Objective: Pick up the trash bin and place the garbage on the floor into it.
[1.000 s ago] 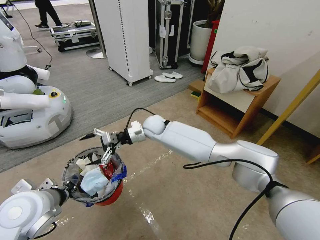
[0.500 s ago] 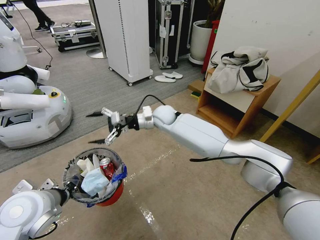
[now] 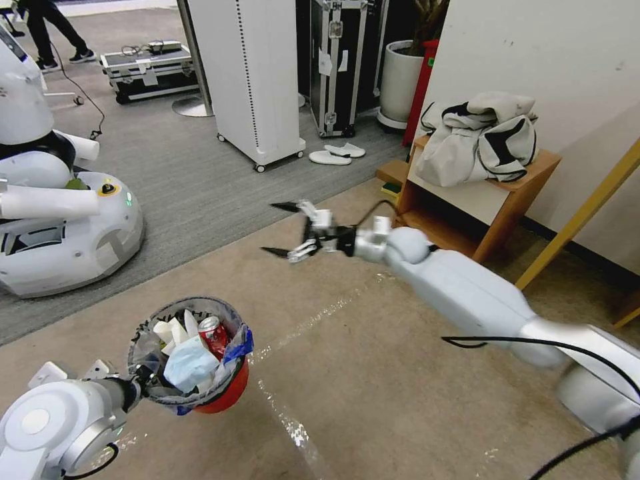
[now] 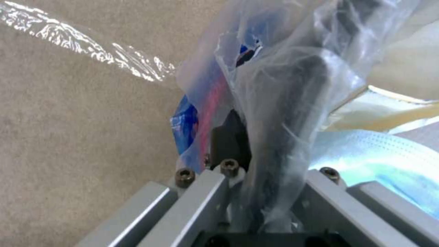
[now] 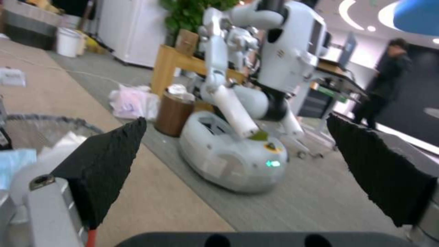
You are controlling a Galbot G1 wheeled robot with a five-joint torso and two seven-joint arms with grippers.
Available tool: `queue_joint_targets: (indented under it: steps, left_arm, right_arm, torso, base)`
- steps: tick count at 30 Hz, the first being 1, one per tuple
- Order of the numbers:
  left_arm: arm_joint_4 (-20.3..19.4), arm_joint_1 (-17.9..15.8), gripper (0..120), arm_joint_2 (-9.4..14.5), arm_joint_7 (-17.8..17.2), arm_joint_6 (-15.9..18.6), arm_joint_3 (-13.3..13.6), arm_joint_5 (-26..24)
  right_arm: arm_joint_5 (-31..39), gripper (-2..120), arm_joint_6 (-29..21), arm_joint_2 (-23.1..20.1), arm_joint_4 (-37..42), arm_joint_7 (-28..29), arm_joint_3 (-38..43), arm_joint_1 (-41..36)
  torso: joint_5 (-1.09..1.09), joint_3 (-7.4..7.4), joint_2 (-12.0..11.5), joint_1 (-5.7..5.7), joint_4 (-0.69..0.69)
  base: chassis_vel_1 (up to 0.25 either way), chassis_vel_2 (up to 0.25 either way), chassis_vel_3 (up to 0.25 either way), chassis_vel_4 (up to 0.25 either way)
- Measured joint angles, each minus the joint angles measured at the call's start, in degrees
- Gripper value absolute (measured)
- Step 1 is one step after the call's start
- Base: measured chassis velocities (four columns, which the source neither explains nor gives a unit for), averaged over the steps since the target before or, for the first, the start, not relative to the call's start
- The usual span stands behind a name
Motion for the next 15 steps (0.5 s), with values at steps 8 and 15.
queue_joint_targets:
  steps: [8,15]
  left_arm:
    - [2.17,-0.17,0,-0.82,0.05,-0.23,0.08,0.23]
    - [4.57,-0.71,0,-1.05,0.20,-0.20,0.42,0.62]
  right_arm:
    - [-2.99,100,1.02,-2.35,1.11,0.31,4.92,-7.52]
    - [-3.95,100,1.15,-3.11,2.45,0.39,6.75,-10.65]
  torso:
    - [-0.01,0.00,0.00,0.00,0.03]
    - [-0.02,0.00,0.00,0.00,0.03]
  base:
    - [0.000,0.000,0.000,0.000]
    - [0.000,0.000,0.000,0.000]
